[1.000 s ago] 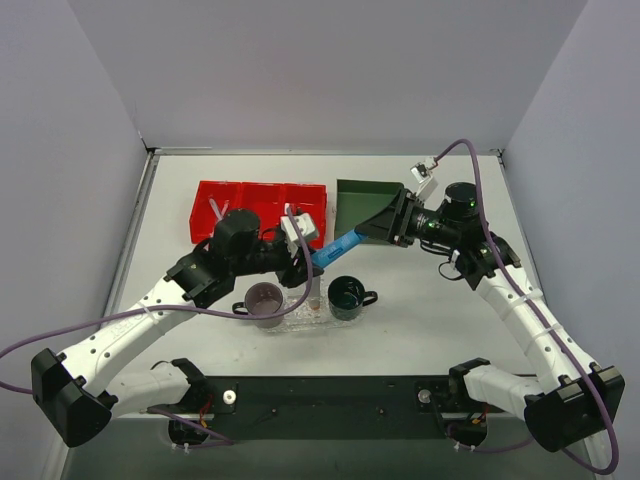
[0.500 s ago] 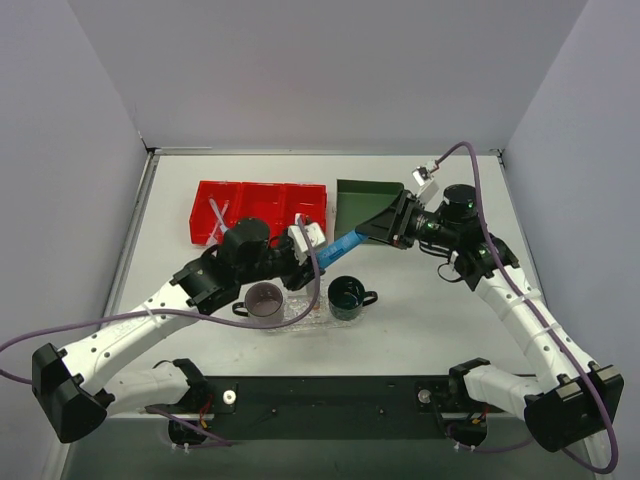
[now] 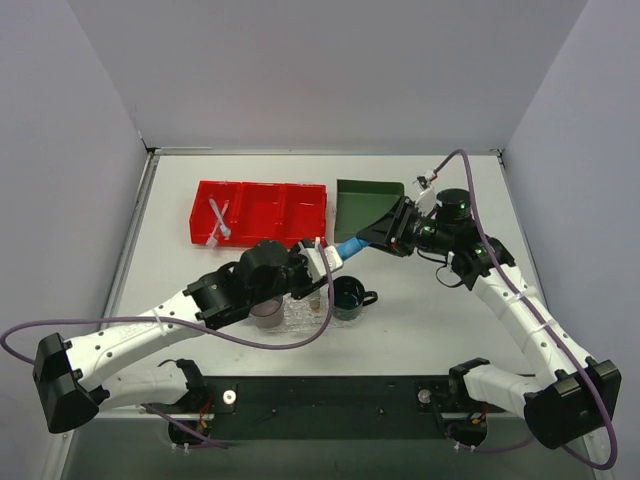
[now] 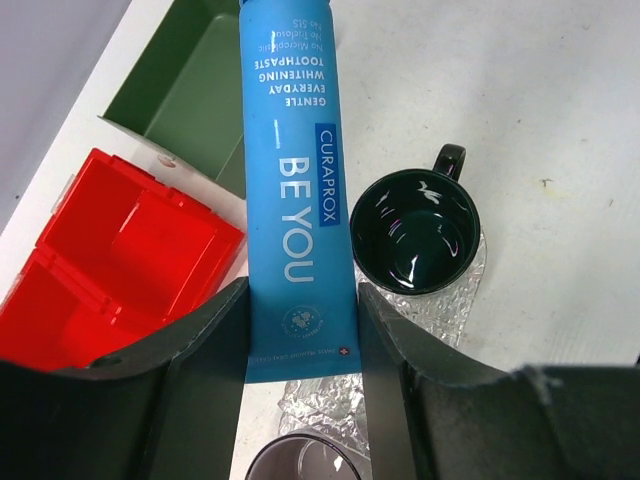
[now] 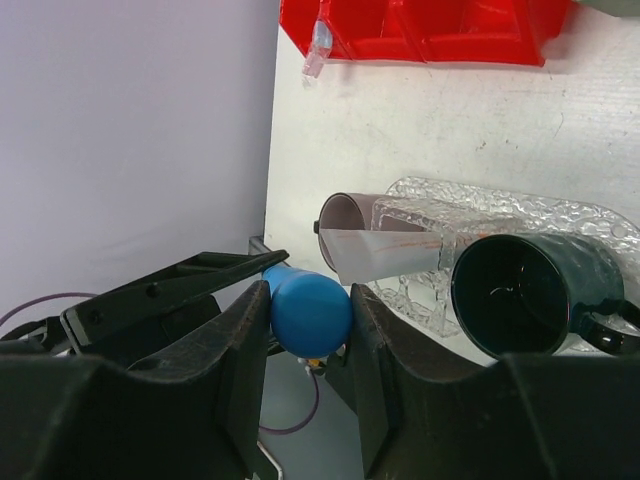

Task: Prepare toiletry sets of a toothbrush and toothpaste on the tray

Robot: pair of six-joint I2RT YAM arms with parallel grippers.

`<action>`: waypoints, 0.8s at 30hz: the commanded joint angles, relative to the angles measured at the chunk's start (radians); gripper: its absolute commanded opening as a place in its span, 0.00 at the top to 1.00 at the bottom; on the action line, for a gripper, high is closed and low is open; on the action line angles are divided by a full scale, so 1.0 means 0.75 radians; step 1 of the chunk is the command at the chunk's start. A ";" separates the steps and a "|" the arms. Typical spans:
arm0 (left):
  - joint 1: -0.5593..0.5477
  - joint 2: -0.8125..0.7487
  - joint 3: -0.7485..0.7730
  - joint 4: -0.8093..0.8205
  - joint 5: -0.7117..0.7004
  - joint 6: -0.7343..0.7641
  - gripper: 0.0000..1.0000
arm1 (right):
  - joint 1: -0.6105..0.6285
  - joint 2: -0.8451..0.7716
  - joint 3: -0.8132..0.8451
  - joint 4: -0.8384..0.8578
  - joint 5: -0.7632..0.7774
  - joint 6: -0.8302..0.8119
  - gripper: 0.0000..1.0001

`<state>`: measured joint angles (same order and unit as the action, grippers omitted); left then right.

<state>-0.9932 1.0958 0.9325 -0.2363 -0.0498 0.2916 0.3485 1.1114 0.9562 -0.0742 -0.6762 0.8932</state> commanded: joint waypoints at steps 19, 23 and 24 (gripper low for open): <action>0.158 -0.048 0.068 0.033 0.622 -0.139 0.83 | -0.041 -0.087 0.142 -0.156 -0.344 -0.375 0.31; 0.191 -0.046 0.072 0.043 0.690 -0.164 0.84 | -0.041 -0.103 0.136 -0.210 -0.391 -0.428 0.32; 0.199 -0.046 0.072 0.047 0.702 -0.174 0.84 | -0.043 -0.111 0.138 -0.222 -0.399 -0.434 0.32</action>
<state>-0.8711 1.0916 0.9302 -0.2581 0.3676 0.1947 0.3157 1.0569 1.0264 -0.1761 -0.8944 0.6472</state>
